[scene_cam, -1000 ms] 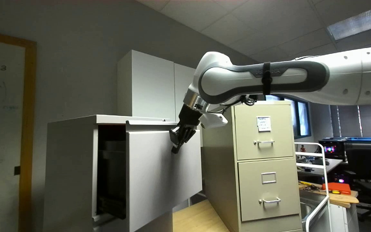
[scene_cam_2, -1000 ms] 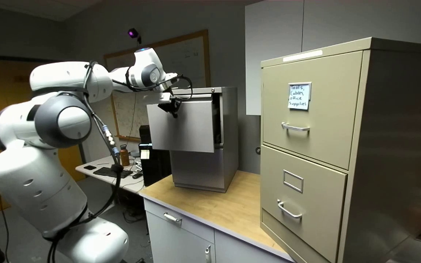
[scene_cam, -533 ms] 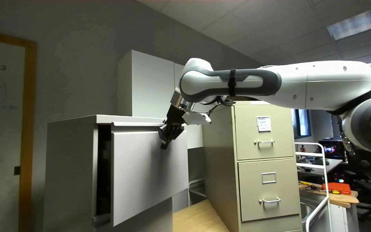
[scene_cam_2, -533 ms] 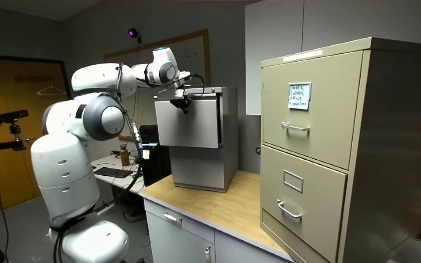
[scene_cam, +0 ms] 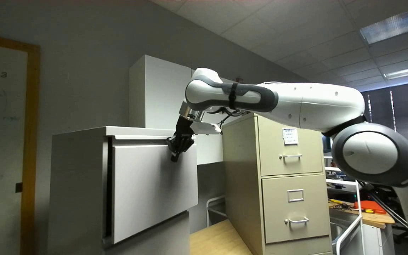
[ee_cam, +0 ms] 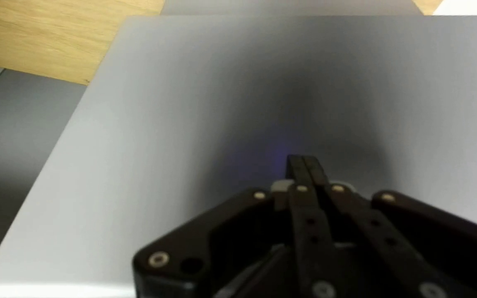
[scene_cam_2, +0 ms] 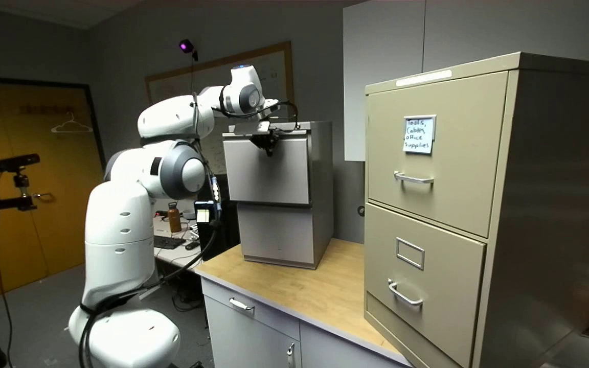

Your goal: Close the top drawer of the file cabinet on the left

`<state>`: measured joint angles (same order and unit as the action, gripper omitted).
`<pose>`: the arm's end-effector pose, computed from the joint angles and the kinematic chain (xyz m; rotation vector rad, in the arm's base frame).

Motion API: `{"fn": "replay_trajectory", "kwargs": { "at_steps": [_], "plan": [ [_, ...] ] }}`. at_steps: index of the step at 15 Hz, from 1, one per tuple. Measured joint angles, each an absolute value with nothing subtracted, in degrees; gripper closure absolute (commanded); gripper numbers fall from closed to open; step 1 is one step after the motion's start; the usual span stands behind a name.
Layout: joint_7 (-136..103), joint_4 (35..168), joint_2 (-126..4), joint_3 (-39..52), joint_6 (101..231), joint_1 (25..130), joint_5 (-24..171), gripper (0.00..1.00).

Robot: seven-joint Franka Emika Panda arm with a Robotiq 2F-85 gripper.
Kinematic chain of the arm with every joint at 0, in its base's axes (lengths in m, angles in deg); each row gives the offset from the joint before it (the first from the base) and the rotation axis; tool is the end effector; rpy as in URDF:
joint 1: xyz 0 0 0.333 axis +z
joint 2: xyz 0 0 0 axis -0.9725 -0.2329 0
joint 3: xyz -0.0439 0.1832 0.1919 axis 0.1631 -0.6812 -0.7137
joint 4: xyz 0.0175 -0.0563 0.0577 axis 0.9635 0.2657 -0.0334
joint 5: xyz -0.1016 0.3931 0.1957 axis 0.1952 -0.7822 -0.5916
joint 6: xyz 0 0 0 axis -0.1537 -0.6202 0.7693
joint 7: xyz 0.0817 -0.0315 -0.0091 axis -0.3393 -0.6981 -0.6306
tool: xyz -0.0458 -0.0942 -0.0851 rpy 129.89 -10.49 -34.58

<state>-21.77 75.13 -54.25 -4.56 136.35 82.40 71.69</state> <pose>0.6629 0.1427 0.6998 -2.9717 -0.3465 -0.7783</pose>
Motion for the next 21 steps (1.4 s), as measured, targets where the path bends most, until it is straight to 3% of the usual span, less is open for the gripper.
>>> {"fn": "replay_trajectory", "kwargs": {
  "at_steps": [12, 21],
  "plan": [
    [-21.8, 48.4, -72.5, -3.0, 124.2, 82.5, 74.1, 0.99],
    [-21.9, 38.6, -79.4, 0.5, 119.9, 84.4, 75.1, 0.99]
  ]
}}
